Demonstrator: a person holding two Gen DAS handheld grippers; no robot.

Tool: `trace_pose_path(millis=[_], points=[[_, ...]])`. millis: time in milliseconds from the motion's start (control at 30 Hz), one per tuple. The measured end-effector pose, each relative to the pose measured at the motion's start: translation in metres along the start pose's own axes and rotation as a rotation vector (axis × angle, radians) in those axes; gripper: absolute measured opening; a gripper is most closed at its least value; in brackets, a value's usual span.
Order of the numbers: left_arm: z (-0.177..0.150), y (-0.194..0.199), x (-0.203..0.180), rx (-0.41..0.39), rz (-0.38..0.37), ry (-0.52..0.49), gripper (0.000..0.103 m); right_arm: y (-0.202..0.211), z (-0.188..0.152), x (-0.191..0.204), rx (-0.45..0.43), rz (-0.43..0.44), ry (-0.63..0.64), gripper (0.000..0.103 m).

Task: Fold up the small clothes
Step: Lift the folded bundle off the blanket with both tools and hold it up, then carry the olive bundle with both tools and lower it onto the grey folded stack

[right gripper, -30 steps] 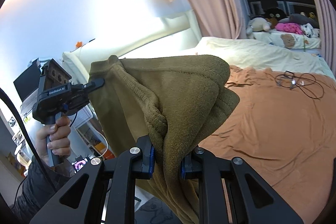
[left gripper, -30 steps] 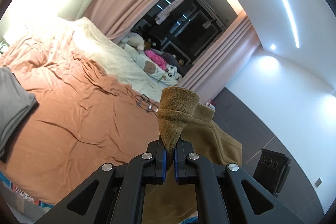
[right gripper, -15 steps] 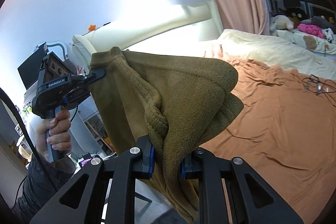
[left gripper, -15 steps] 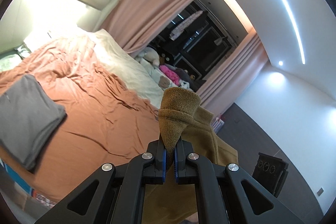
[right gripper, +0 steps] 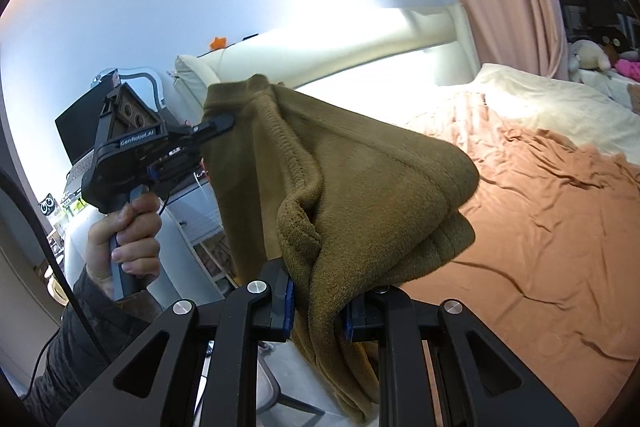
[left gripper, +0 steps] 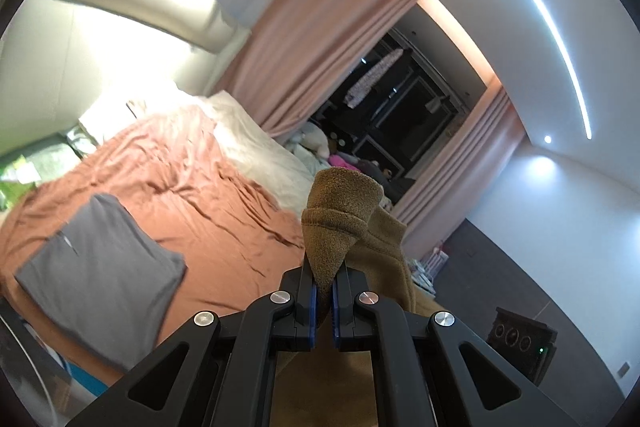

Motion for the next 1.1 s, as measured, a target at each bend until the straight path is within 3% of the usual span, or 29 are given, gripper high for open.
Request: trace_pose_path(millis=[567,1100], points=[[0.071,0.026,0.088,-0.057,0.114,0.004,0.005,-0.063,0.010,0.026,0.058,0.061,0.076,0.014],[0.093,0.018,0.179,-0.053,0.227,0.044,0.005,-0.117,-0.004,0.026,0.159,0.091,0.029,0.014]])
Point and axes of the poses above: each gripper's, at about its wrist camera, not at the fingertips, and y roughly against the way its jaws point, x to its left, z to its top, the point moved 4 cm from there along -y, roughly the way its jaws point, and after that the axes turned 1 degree about -y, right-handed, at the moved point
